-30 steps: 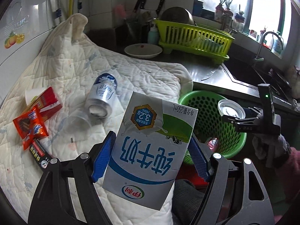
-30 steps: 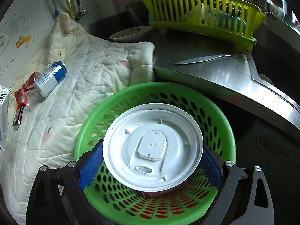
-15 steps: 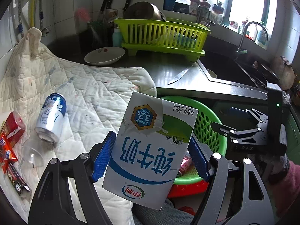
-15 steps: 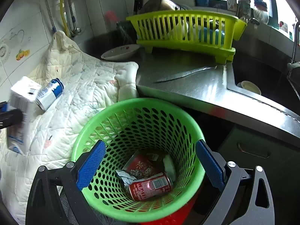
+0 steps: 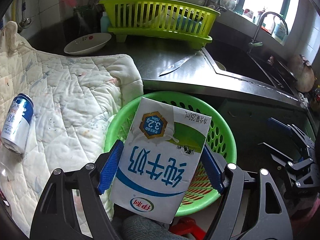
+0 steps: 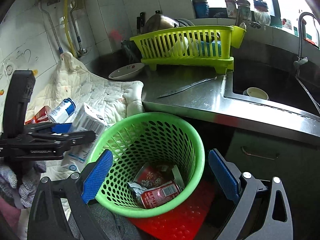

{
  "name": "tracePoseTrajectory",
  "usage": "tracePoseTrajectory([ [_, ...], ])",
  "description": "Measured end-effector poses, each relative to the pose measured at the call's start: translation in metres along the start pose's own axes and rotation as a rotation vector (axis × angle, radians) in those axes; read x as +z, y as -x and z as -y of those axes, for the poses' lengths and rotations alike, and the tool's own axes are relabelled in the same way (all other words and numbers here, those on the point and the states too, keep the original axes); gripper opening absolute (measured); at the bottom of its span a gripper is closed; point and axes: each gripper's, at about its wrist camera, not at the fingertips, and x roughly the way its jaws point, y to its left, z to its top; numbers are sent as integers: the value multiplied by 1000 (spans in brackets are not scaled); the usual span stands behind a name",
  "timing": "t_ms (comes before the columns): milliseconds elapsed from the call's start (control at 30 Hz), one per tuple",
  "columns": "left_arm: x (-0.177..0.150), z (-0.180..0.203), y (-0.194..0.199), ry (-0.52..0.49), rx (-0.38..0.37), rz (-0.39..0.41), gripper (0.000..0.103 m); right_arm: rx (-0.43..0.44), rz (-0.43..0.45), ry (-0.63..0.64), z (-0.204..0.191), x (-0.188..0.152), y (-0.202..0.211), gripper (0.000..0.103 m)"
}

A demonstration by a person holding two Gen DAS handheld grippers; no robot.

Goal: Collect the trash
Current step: 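Drop the milk carton from the left tool into the green basket while the right tool drops the lid, then grasp the clear plastic cup with the left tool while the right tool approaches the blue can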

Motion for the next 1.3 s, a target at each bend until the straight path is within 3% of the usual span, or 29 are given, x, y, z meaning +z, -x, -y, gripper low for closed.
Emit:
tracePoseTrajectory([
  [200,6,10,-19,-5,0,-36,78,2,7,-25,8,-3,5,93],
  [300,6,11,-22,6,1,-45,88,8,13,-38,11,-4,8,93],
  [700,-6,-2,2,24,56,-2,88,31,25,-31,4,-2,12,93],
  [1033,-24,-51,50,110,147,68,88,82,8,14,-32,8,2,93],
  [1300,-47,-107,90,217,273,113,88,164,-36,59,-73,21,-21,93],
])
